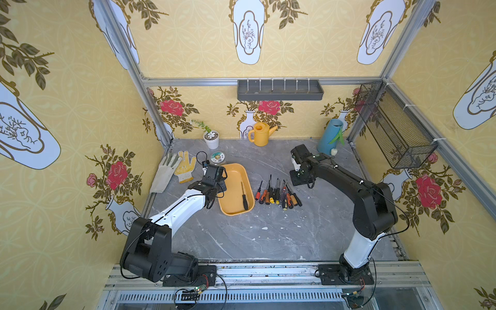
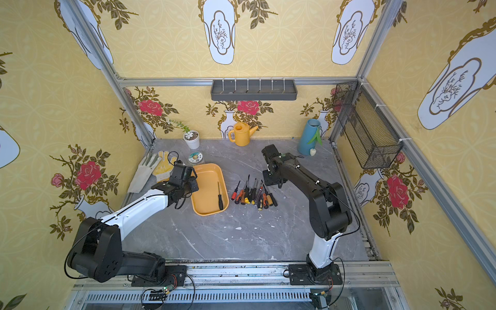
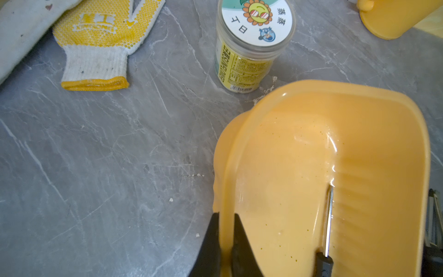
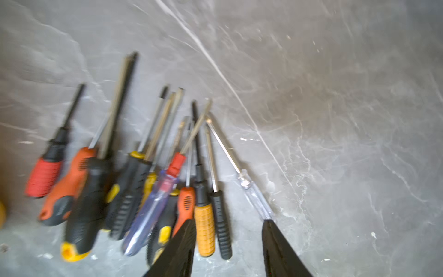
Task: Take out the screwdriver from the storage box
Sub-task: Place the screwdriver at the center of the board, then pick up the screwdriver from the storage box.
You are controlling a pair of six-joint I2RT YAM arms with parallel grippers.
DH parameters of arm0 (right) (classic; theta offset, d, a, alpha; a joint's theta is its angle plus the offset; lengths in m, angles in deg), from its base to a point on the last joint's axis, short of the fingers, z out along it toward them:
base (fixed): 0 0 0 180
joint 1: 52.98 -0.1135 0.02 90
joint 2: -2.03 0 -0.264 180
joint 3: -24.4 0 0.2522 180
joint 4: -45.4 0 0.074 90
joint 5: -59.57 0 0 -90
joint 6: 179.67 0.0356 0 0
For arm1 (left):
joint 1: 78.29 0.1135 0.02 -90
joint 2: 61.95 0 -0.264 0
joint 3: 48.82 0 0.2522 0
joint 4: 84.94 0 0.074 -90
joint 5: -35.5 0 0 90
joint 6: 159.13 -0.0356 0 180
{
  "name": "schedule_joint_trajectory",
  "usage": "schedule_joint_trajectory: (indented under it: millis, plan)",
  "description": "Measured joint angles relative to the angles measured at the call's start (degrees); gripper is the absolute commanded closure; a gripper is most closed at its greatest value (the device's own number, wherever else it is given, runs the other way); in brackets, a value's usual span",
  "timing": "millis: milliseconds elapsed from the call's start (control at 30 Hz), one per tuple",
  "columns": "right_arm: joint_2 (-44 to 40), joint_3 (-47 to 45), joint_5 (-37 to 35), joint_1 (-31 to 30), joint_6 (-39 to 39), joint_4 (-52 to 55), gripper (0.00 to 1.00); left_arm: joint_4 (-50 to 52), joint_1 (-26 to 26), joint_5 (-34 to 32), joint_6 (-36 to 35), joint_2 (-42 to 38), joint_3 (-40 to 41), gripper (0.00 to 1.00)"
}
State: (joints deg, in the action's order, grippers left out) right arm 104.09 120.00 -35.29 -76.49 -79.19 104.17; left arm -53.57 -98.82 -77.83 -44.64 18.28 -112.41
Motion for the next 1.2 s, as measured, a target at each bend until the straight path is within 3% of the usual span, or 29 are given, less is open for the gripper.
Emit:
schedule_joint_trajectory:
  millis: [667, 1200]
  plan:
    - [3.48, 7.78, 13.60, -16.04, 4.33, -7.61, 0.46, -0.22, 0.00, 0.09, 0.46, -0.96, 0.79, 1.00]
    - [12.41, 11.32, 17.51, -24.20, 9.03, -11.52, 0.47, -0.46, 0.00, 0.24, 0.87, -0.83, 0.94, 1.00]
